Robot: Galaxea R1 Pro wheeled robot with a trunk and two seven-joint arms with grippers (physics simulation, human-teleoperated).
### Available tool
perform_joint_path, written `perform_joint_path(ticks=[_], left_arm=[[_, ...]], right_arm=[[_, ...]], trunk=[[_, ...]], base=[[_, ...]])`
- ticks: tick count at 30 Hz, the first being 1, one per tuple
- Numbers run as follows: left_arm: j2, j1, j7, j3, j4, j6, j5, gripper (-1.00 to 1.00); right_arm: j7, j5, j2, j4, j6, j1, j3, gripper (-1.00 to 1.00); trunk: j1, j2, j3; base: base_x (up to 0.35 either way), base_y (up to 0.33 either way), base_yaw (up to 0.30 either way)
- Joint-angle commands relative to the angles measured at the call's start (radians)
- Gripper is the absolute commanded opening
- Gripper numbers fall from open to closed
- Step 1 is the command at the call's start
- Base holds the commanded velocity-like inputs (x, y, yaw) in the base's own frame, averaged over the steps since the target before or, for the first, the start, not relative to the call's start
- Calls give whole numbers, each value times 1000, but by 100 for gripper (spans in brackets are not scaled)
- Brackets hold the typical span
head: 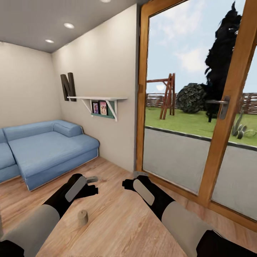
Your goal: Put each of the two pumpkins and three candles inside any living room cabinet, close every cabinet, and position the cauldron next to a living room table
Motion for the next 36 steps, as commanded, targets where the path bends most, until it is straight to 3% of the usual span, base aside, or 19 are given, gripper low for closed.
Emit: perform_joint_path(ticks=[1, 11, 30, 36], left_arm=[[1, -1, 10, -5, -2, 0, 10, 100], [1, -2, 9, -6, 0, 0, 13, 100], [1, -2, 8, -4, 0, 0, 14, 100], [1, -2, 8, -2, 0, 0, 14, 100]], right_arm=[[-8, -7, 0, -1, 1, -1, 3, 100], [-8, -5, 0, -1, 0, -1, 3, 100], [-5, -6, 0, -1, 0, -1, 2, 100], [-6, -6, 0, -1, 0, -1, 2, 100]], trunk=[[0, -1, -1], [0, -1, -1], [0, -1, -1], [0, -1, -1]], base=[[42, 0, 288], [160, 0, 154], [320, 0, 5], [325, 0, 166]])
